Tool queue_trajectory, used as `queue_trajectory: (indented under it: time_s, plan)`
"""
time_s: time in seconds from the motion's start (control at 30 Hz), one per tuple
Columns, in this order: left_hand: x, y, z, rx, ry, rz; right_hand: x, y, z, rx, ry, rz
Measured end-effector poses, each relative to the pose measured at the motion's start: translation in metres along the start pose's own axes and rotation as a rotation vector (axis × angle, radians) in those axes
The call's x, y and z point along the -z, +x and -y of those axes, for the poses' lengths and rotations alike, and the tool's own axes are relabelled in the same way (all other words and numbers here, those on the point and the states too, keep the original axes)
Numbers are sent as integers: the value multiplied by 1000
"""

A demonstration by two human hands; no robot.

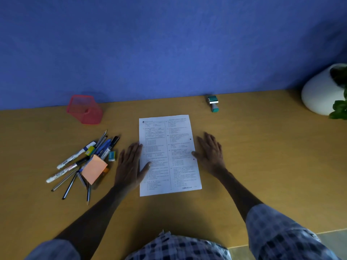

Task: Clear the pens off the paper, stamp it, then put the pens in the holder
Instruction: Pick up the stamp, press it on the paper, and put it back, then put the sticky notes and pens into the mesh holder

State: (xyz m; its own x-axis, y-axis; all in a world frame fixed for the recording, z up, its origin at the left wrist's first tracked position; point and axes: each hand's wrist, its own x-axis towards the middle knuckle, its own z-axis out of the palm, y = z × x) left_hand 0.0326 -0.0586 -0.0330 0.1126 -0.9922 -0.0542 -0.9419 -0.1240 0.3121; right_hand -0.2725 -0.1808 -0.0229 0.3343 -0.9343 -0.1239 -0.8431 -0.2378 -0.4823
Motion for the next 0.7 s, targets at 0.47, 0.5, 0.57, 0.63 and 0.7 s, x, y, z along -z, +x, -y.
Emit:
queue_trajectory:
  time_s: [0.47,0.5,0.57,0.63,0.7]
  plan:
    - [15,-23,-6,17,-170,31,10,-10,20,-45,107,14]
    - [15,-26,-6,11,-186,23,11,-11,23,-64,128,7]
    - [16,-32,-5,14,-218,15,13,-13,29,-85,179,-13]
    - [18,-38,-4,32,-229,21,14,-17,37,-44,194,-64]
    - [20,-44,0,44,-237,11,13,-21,47,30,183,-126]
